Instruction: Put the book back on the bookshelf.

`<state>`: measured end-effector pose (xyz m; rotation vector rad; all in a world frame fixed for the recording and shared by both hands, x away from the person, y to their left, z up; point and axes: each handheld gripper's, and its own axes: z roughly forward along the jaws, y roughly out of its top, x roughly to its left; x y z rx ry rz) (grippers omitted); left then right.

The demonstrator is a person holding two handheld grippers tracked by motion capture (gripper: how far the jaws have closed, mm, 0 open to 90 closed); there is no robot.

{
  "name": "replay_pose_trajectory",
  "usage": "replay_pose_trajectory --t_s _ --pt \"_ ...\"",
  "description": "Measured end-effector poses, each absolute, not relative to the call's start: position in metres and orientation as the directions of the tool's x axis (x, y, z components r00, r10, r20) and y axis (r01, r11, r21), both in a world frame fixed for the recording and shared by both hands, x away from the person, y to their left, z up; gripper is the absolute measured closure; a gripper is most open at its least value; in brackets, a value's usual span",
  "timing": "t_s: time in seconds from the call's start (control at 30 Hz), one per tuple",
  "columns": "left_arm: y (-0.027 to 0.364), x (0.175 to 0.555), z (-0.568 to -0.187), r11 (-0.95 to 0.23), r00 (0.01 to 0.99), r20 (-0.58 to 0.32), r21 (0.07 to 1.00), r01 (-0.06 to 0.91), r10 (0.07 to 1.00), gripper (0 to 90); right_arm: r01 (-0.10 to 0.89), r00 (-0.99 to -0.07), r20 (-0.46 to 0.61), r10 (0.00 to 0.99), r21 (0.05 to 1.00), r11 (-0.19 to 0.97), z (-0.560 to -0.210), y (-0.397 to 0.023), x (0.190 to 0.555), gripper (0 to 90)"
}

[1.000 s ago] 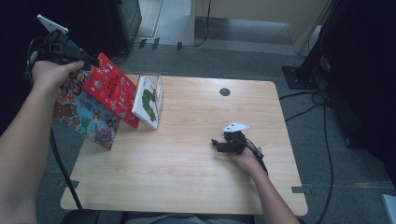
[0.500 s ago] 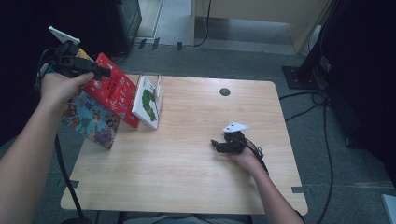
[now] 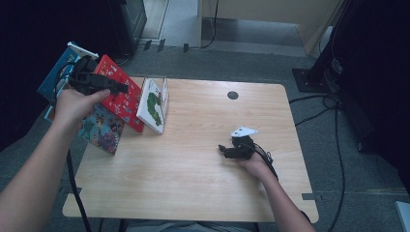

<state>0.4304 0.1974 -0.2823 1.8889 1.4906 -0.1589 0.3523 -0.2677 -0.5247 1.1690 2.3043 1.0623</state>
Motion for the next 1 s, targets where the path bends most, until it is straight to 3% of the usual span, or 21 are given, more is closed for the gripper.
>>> replay_pose_trajectory --t_s 1.0 --pt "0.165 0.381 -0.372 -0.191 0.409 -0.492 0.434 0.881 0.769 44.7 0.537 -0.602 0.024 0.798 0.752 0.382 -0.525 -0.268 0.353 27.2"
